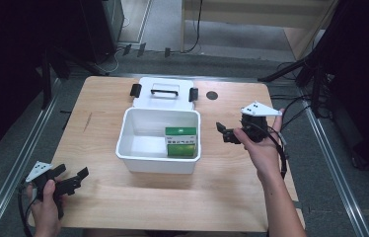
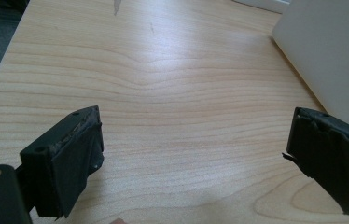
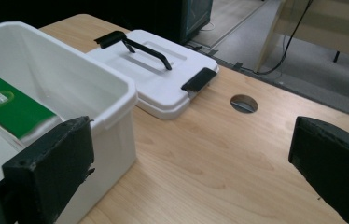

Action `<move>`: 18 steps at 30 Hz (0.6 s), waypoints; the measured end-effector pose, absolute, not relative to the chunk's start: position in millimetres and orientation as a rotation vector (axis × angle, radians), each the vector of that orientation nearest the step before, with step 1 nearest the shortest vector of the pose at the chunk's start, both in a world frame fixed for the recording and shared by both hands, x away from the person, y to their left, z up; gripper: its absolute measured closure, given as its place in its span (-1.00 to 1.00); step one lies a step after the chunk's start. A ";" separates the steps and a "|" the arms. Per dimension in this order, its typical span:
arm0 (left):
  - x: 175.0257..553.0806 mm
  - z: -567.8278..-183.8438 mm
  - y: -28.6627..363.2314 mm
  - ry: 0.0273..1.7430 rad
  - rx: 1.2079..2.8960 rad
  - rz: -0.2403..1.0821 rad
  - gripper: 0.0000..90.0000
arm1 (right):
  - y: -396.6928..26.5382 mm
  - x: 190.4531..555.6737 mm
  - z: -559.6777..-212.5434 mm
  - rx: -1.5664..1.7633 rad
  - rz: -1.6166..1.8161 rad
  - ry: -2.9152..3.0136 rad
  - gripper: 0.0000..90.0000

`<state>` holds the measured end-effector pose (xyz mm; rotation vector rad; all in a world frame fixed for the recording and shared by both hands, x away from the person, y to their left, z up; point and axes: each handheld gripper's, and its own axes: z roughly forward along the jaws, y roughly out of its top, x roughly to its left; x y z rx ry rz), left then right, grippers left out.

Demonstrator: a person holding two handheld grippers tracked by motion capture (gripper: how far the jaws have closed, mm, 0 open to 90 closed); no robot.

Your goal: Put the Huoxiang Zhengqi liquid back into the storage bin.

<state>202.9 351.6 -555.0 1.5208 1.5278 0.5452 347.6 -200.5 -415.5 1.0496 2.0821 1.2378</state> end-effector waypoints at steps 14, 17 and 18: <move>203.1 -554.8 350.6 1.532 1.523 0.549 -0.90 | -254.9 319.4 -466.7 1.192 1.256 1.987 -0.96; 203.1 -554.7 350.5 1.532 1.527 0.549 -0.90 | -265.5 312.4 -478.6 1.215 1.256 1.974 -0.96; 203.2 -554.7 350.4 1.532 1.529 0.551 -0.90 | -270.3 309.5 -484.4 1.227 1.251 1.969 -0.96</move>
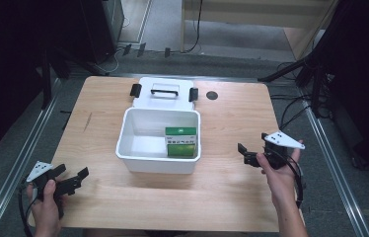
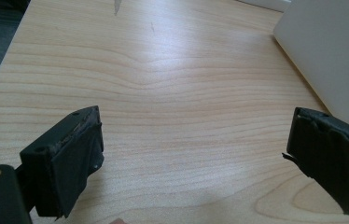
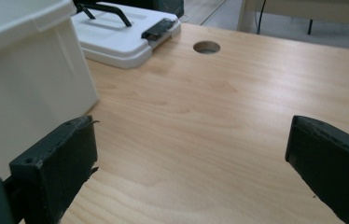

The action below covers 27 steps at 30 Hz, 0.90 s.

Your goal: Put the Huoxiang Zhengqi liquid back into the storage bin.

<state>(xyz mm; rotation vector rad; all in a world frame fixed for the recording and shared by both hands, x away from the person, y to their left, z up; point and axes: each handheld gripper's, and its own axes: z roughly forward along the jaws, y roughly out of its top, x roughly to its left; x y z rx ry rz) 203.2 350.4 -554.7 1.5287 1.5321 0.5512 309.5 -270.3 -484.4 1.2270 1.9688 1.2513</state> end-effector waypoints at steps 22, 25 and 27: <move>203.4 -554.5 348.4 1.535 1.537 0.563 -0.90 | -321.8 251.6 -545.2 1.307 1.208 1.857 -0.85; 203.3 -554.5 348.3 1.534 1.536 0.565 -0.90 | -327.1 243.8 -545.2 1.295 1.231 1.842 -0.84; 203.2 -554.5 348.4 1.534 1.535 0.565 -0.90 | -331.9 240.1 -545.3 1.299 1.199 1.851 -0.83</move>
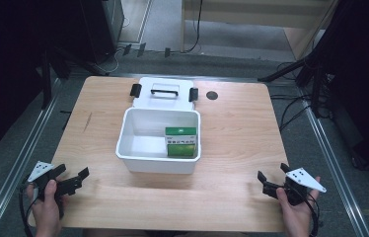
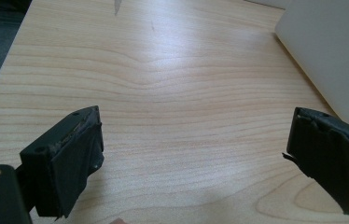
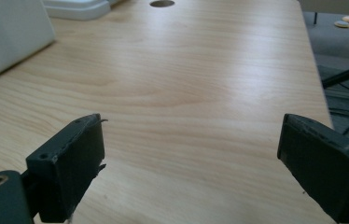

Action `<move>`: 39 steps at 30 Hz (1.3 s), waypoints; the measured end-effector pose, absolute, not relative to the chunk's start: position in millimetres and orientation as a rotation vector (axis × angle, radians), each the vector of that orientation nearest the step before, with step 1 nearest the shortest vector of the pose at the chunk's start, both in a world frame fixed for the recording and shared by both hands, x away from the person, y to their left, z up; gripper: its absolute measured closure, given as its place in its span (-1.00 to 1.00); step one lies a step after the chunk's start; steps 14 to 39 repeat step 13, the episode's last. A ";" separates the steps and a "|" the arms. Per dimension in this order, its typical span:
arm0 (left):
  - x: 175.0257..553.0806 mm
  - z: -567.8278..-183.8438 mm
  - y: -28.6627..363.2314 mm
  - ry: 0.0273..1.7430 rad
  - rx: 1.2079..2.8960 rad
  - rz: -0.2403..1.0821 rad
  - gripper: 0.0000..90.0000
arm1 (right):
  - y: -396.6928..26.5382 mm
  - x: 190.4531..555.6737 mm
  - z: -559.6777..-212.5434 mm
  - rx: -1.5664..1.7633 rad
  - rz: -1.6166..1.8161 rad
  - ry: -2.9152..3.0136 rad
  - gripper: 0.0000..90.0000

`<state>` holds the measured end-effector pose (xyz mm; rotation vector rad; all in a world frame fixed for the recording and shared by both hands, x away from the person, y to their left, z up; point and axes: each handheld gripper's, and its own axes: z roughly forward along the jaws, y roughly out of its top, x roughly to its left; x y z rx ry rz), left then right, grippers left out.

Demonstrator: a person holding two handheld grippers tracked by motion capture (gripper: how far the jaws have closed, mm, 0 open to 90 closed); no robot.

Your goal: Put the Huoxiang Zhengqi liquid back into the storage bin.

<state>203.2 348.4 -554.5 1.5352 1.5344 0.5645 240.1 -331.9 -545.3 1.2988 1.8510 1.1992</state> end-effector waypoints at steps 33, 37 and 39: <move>204.0 -554.6 348.6 1.538 1.540 0.560 -0.90 | -352.9 223.1 -545.5 1.359 1.303 1.777 -0.69; 204.0 -554.6 348.6 1.538 1.540 0.560 -0.90 | -352.9 223.1 -545.5 1.359 1.303 1.777 -0.69; 204.0 -554.6 348.6 1.538 1.540 0.560 -0.90 | -352.9 223.1 -545.5 1.359 1.303 1.777 -0.69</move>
